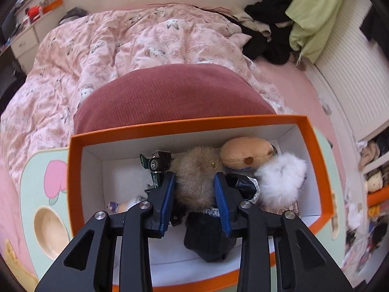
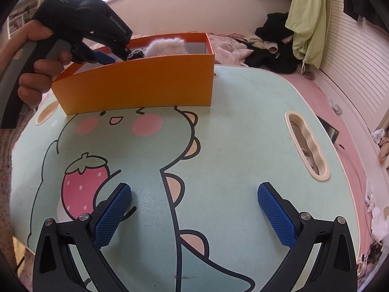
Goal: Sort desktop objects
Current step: 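Lower the left gripper into the orange box and grasp the brown fluffy pompom, then lift the brown pompom out of the box and set it on the table, then lower the right gripper into the box and grasp the white fluffy pompom, then lift the white pompom out and set it beside the brown pompom, then reach the left gripper into the box and grasp the black lace-trimmed cloth, then carry the black cloth out and release it on the table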
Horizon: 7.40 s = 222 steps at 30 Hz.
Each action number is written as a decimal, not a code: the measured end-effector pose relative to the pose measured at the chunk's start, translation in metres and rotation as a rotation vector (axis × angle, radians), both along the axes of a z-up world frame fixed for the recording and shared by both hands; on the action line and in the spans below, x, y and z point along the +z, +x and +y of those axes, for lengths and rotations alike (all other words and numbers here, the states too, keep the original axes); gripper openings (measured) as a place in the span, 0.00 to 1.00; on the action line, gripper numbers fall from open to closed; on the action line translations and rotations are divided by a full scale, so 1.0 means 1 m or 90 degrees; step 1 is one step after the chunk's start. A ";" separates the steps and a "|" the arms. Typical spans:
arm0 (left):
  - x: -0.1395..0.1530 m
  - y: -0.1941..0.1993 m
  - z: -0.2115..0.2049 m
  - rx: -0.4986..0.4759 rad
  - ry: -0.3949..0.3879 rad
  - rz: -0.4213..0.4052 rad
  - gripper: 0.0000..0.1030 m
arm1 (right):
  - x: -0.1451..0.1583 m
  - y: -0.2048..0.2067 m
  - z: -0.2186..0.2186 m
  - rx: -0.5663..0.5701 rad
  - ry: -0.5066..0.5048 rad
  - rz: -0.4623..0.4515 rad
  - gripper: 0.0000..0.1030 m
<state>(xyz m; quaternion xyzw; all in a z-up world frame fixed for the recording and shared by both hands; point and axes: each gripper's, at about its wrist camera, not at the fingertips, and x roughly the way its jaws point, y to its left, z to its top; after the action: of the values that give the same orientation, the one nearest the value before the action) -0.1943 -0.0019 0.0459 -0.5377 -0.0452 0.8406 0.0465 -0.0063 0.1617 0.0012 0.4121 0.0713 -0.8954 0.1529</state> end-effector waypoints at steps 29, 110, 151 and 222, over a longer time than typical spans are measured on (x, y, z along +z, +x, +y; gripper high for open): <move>0.024 0.133 0.000 -0.133 0.188 0.113 0.31 | -0.003 -0.001 -0.004 0.003 0.000 0.000 1.00; -0.036 0.213 0.013 -0.063 -0.064 0.182 1.00 | 0.030 -0.006 0.011 0.016 -0.096 0.027 0.87; 0.041 0.052 0.007 -0.064 0.017 0.112 0.76 | -0.010 0.011 0.009 0.036 -0.010 0.043 1.00; -0.036 0.228 -0.014 -0.005 -0.073 0.179 1.00 | 0.007 0.022 0.008 0.012 0.014 0.088 1.00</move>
<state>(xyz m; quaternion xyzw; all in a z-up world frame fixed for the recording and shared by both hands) 0.0338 -0.0154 0.0099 -0.4163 0.0120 0.9088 0.0252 0.0153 0.1694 0.0084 0.3499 0.0953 -0.9196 0.1512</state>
